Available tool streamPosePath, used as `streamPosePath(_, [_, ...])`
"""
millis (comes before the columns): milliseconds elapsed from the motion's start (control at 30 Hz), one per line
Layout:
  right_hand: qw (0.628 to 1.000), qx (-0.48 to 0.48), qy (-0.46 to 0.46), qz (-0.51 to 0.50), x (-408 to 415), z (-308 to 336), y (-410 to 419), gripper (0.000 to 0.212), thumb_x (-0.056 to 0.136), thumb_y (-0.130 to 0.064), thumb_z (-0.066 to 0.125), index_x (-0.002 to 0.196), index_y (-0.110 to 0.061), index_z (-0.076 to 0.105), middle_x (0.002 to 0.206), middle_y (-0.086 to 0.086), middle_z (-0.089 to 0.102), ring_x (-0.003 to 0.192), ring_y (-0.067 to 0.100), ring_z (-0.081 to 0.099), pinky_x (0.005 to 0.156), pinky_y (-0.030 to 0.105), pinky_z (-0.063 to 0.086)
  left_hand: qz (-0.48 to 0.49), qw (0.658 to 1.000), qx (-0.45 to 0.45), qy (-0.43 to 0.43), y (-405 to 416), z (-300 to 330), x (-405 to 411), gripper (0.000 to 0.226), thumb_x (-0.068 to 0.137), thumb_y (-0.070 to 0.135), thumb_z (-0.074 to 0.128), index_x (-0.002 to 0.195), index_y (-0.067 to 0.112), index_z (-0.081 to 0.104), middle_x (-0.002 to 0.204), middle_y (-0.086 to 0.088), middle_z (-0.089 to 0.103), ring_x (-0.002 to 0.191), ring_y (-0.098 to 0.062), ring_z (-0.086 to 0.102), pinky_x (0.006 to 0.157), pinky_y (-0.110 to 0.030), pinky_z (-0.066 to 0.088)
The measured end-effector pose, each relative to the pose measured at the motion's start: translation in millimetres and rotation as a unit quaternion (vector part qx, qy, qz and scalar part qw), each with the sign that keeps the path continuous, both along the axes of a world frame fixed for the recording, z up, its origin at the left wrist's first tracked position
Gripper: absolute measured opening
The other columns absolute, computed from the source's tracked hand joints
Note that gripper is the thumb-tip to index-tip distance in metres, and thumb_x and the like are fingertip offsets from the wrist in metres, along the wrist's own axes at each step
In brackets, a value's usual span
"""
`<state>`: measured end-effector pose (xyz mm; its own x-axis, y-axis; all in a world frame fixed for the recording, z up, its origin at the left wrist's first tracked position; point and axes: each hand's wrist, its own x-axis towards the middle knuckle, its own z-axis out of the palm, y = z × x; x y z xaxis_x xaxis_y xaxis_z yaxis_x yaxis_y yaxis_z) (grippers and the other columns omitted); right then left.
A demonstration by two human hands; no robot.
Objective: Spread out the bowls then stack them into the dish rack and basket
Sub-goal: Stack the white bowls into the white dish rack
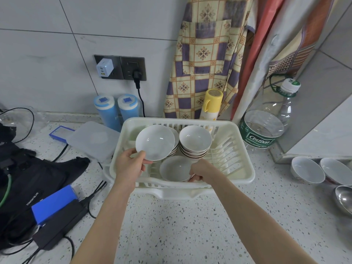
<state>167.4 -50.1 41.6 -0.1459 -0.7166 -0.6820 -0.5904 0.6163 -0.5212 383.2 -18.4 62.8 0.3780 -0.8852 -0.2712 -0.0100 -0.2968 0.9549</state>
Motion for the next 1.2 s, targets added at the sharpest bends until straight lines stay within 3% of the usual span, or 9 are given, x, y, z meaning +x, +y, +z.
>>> streamPosePath(100, [1.000,0.007,0.011,0.001,1,-3,-1,0.022,0.091,0.005,0.046,0.071,-0.003,0.046,0.045,0.014,0.063,0.026,0.012,0.043,0.036,0.015,0.028,-0.017,1.000,0.015,-0.017,-2,-1,1,0.025,0.084,0.013,0.055,0.105,0.017,0.066,0.067,-0.005,0.076,0.036,-0.003,0.041,0.053,-0.025,0.043])
streamPosePath(200, [0.999,0.019,0.041,0.007,2,-6,-5,0.030,0.095,0.003,0.039,0.066,-0.004,0.044,0.026,0.002,0.048,0.025,0.010,0.044,0.029,0.012,0.026,-0.036,0.999,0.026,-0.027,-3,1,-1,0.024,0.086,0.012,0.055,0.106,0.017,0.066,0.065,-0.005,0.075,0.035,-0.003,0.041,0.053,-0.024,0.042])
streamPosePath(433, [0.993,0.001,0.100,0.055,1,-19,-3,0.025,0.087,0.003,0.037,0.069,-0.005,0.053,0.033,-0.002,0.056,0.041,0.011,0.047,0.039,0.019,0.035,-0.104,0.992,0.042,-0.051,-2,7,-2,0.023,0.082,0.009,0.054,0.099,0.015,0.070,0.063,-0.009,0.074,0.035,-0.006,0.032,0.036,-0.015,0.031])
streamPosePath(600, [0.994,-0.051,0.079,0.049,-3,-15,3,0.014,0.084,-0.005,0.043,0.086,-0.003,0.057,0.065,0.006,0.070,0.051,0.016,0.049,0.048,0.022,0.037,-0.156,0.983,0.074,-0.065,-4,6,-3,0.023,0.082,0.010,0.054,0.100,0.015,0.069,0.065,-0.012,0.075,0.036,-0.007,0.027,0.036,-0.015,0.029])
streamPosePath(733, [0.969,-0.173,0.168,0.048,-7,-6,12,0.027,0.095,-0.022,0.044,0.070,-0.011,0.044,0.078,0.005,0.055,0.076,0.026,0.052,0.063,0.030,0.039,-0.181,0.976,0.083,-0.092,-6,4,-3,0.020,0.082,0.013,0.054,0.096,0.014,0.069,0.064,-0.009,0.075,0.033,-0.004,0.031,0.038,-0.014,0.031])
streamPosePath(833, [0.964,-0.260,0.047,-0.012,-11,-2,19,0.038,0.098,-0.024,0.041,0.070,-0.002,0.056,0.070,0.007,0.066,0.071,0.029,0.056,0.060,0.031,0.040,-0.220,0.960,0.118,-0.123,-10,4,-5,0.016,0.082,0.016,0.054,0.091,0.015,0.067,0.066,-0.007,0.075,0.035,-0.005,0.031,0.044,-0.019,0.033])
streamPosePath(933, [0.966,-0.245,-0.071,-0.033,-16,4,22,0.044,0.096,-0.034,0.046,0.081,-0.002,0.070,0.071,0.005,0.073,0.067,0.016,0.058,0.062,0.028,0.044,-0.252,0.946,0.142,-0.144,-15,3,-10,0.007,0.078,0.016,0.055,0.079,0.011,0.059,0.068,-0.010,0.076,0.033,-0.006,0.030,0.039,-0.017,0.028])
streamPosePath(1067, [0.967,-0.248,-0.051,0.019,-17,1,24,0.020,0.082,-0.021,0.057,0.070,-0.026,0.071,0.057,-0.010,0.068,0.055,0.001,0.058,0.051,0.012,0.043,-0.276,0.935,0.161,-0.153,-19,-1,-20,0.006,0.077,0.017,0.056,0.073,0.014,0.053,0.070,-0.009,0.076,0.040,-0.012,0.031,0.044,-0.023,0.027])
streamPosePath(1200, [0.971,-0.237,-0.027,0.013,-17,-5,23,0.020,0.076,-0.009,0.051,0.079,-0.007,0.071,0.059,0.003,0.066,0.063,0.025,0.063,0.058,0.028,0.046,-0.294,0.920,0.189,-0.177,-24,-1,-26,0.016,0.082,0.017,0.057,0.067,0.017,0.053,0.041,0.003,0.061,0.034,-0.007,0.034,0.036,-0.015,0.028])
